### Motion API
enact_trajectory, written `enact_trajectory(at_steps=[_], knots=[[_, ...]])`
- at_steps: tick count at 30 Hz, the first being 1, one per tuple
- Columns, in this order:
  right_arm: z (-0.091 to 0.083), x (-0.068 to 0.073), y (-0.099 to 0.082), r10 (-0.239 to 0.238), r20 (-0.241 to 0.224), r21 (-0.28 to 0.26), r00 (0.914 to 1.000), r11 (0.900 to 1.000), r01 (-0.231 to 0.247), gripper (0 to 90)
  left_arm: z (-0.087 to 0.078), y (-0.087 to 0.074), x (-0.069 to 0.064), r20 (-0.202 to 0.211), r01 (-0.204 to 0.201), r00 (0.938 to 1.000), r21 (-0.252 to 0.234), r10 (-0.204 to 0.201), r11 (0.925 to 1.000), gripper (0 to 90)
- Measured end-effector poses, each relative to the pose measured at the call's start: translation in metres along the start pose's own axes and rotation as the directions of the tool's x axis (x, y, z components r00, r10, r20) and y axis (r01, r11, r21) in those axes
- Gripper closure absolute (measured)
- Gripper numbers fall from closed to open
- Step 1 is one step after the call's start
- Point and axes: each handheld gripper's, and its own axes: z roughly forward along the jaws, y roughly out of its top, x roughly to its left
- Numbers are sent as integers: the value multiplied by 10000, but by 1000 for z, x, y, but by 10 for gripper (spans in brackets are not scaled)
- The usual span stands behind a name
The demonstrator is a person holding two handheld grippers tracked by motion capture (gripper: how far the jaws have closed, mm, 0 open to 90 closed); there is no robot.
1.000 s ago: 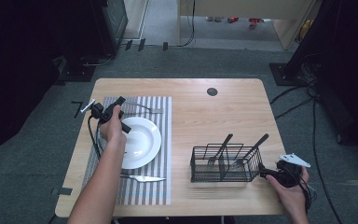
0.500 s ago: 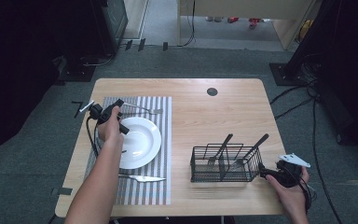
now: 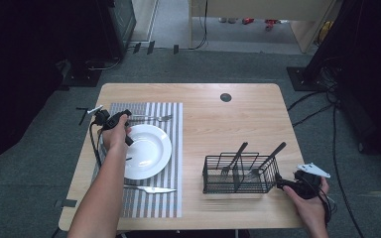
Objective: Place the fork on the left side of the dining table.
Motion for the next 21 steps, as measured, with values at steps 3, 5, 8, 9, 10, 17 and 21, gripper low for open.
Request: enact_trajectory(at_steps=[3,5,8,9,10,17,21], knots=[[0,0,0,2,1,2,10000,10000,-2,47,1,2,1,-278,-26,9996,146,30,9999,704],[0,0,0,-2,1,-1,10000,10000,2,47,1,3,3,-457,48,9989,301,-34,9995,692],[0,0,0,-3,1,0,10000,10000,3,47,3,6,4,-775,125,9970,709,-70,9974,675],[0,0,0,-1,0,0,10000,10000,1,47,3,6,4,-775,125,9970,709,-70,9974,667],[0,0,0,-1,1,0,10000,10000,1,47,4,6,4,-855,96,9963,845,-23,9964,647],[0,0,0,-2,-1,-1,10000,10000,2,47,6,7,3,-706,159,9975,857,-98,9962,555],[0,0,0,-2,0,-2,10000,10000,2,47,8,10,-1,-558,56,9984,1051,3,9944,446]])
